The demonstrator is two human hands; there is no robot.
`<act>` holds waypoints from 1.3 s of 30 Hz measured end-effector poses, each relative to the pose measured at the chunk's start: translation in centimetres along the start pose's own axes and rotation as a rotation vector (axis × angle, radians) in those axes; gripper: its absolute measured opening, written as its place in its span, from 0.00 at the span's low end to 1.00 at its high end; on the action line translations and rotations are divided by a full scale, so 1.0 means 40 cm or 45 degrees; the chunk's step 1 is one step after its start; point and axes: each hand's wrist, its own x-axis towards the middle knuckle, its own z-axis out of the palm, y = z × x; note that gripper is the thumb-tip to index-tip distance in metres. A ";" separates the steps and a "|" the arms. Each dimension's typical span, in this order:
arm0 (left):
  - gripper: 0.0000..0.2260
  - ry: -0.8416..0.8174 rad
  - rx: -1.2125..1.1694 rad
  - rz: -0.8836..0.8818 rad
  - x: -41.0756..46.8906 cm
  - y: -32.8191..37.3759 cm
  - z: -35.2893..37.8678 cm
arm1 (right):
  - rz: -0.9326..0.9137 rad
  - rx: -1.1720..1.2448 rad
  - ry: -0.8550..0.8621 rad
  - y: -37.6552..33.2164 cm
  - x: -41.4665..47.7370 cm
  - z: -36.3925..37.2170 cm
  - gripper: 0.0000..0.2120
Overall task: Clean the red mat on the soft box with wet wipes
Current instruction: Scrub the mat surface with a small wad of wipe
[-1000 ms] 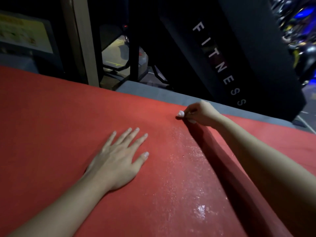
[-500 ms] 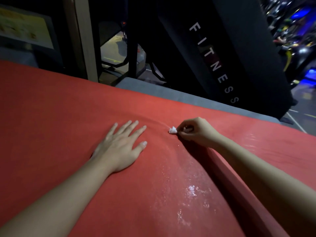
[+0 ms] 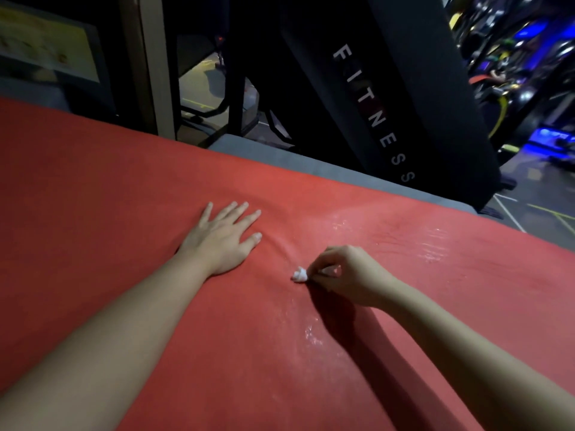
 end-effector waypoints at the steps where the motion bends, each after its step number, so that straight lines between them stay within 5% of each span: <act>1: 0.27 0.024 0.026 -0.006 -0.001 0.003 0.000 | 0.036 -0.025 0.044 -0.006 -0.003 0.006 0.04; 7: 0.26 0.157 0.499 0.125 -0.099 0.090 -0.072 | 0.203 -0.048 0.284 -0.047 -0.021 0.043 0.09; 14: 0.23 -0.143 0.144 -0.166 -0.279 0.167 -0.135 | 0.198 0.023 -0.018 -0.161 -0.217 0.055 0.08; 23: 0.24 -0.098 0.070 -0.082 -0.396 0.213 -0.073 | 0.212 0.118 0.464 -0.186 -0.273 0.138 0.06; 29: 0.24 -0.020 0.088 -0.073 -0.454 0.175 -0.058 | 0.162 0.215 -0.012 -0.245 -0.372 0.116 0.06; 35: 0.26 -0.068 0.073 -0.045 -0.524 0.146 -0.057 | 0.153 0.077 0.361 -0.274 -0.391 0.166 0.07; 39: 0.27 -0.142 0.021 -0.053 -0.560 0.153 -0.057 | 0.160 0.120 0.144 -0.299 -0.445 0.152 0.09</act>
